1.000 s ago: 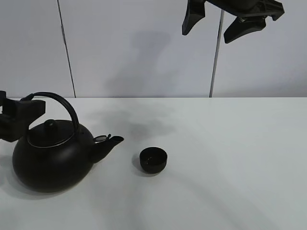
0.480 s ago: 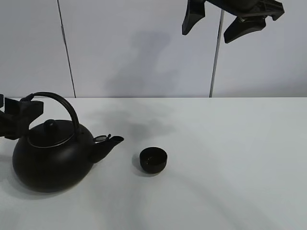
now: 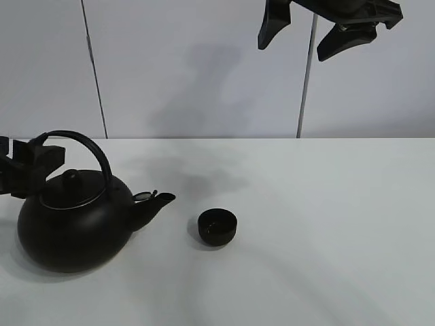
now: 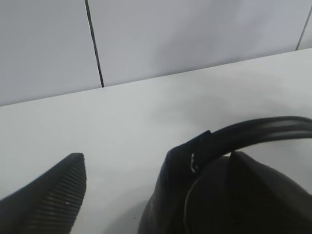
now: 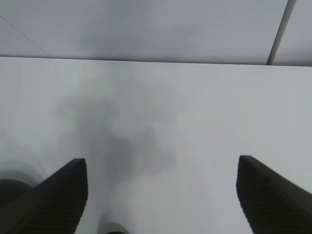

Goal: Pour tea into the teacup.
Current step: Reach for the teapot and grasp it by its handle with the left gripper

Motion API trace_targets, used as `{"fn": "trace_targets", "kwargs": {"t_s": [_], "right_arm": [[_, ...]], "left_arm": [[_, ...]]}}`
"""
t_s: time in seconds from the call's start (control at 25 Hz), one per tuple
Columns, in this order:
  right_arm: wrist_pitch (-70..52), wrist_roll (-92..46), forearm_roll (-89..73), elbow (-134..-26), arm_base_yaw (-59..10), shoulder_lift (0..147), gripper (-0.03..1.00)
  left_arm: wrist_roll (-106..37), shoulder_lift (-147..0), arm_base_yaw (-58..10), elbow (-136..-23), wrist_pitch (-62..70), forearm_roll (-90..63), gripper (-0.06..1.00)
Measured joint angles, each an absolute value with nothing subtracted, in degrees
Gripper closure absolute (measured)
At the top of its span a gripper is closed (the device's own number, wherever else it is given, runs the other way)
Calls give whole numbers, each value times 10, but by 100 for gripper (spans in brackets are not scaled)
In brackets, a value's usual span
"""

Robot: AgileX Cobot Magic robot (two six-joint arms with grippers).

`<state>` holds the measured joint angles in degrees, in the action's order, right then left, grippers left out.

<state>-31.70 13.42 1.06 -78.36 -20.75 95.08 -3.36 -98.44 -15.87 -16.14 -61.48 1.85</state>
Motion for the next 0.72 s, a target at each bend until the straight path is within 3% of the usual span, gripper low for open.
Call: {"fn": "trace_targets", "kwargs": {"t_s": [0.72], "right_arm": [[-316, 134, 11, -784, -207, 951, 39]], "left_arm": [[-54, -991, -159, -185, -576, 19, 37]]}}
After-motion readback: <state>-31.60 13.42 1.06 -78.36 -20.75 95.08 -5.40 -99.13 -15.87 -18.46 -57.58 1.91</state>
